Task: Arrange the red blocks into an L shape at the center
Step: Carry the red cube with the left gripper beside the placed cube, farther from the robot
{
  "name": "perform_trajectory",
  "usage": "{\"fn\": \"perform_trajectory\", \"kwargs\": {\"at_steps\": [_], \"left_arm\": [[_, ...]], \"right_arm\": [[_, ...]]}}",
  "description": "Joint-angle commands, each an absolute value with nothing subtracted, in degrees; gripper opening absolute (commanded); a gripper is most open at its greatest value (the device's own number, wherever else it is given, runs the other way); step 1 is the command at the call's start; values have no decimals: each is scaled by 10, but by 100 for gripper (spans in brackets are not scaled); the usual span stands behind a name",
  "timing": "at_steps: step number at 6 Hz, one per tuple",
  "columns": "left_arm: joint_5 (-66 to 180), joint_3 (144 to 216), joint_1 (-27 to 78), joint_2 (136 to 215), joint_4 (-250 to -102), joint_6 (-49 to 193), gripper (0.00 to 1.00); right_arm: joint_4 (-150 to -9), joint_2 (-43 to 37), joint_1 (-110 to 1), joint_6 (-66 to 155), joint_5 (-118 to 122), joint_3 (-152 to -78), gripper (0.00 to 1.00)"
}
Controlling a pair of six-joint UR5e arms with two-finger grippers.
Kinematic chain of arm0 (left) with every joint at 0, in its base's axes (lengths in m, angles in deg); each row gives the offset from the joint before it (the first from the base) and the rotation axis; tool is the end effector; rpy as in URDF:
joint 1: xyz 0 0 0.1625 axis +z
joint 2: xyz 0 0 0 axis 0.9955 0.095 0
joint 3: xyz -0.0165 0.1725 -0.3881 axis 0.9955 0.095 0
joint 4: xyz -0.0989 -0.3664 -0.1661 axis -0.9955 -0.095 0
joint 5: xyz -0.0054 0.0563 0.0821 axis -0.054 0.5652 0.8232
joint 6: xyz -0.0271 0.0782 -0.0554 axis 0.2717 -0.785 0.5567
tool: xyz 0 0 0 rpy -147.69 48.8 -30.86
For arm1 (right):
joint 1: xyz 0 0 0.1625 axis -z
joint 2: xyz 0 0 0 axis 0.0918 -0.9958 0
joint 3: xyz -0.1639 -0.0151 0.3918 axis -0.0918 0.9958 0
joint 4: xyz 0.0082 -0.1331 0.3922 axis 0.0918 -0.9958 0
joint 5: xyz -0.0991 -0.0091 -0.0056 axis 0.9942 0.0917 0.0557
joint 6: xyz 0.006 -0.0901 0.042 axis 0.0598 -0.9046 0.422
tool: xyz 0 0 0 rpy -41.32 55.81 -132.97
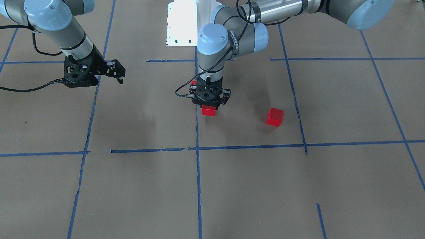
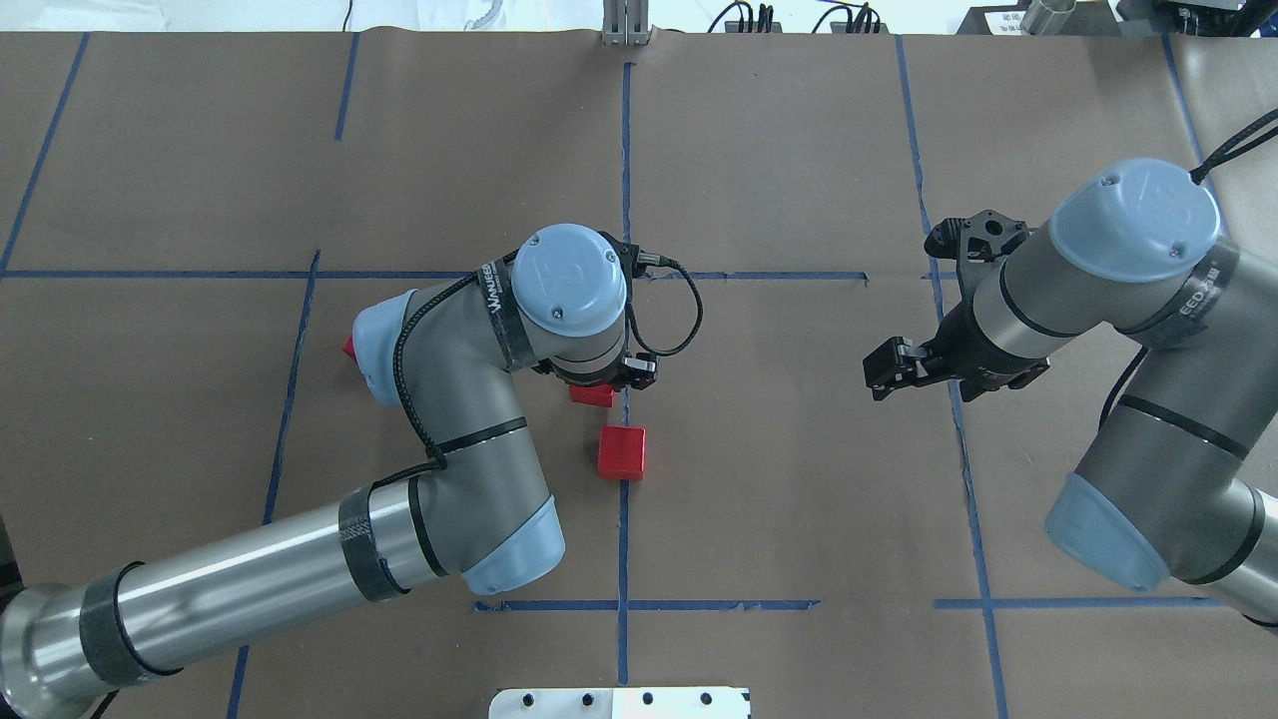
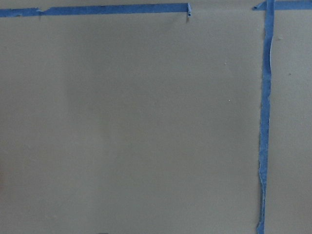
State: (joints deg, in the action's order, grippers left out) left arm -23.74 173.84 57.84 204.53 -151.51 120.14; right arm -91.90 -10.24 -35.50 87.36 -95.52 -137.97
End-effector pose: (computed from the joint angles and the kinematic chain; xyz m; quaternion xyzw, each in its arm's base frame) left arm 0.6134 -0.4339 0.1715 0.0840 0.3866 0.0448 0.9173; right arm -0.3485 -0.4096 0.3380 -0.0145 -0.4064 -0.0048 0.9136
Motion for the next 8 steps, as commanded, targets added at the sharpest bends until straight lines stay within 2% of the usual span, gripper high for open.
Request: {"fn": "perform_trajectory", "kwargs": {"at_steps": [1, 8], "left_arm": [[-235, 1736, 598, 2055, -1512, 1234, 0], [-236, 1726, 603, 2057, -1520, 1280, 1]], "right_arm": [[-919, -108, -355, 874, -953, -1379, 100], [-918, -109, -354, 874, -952, -1379, 100]]}}
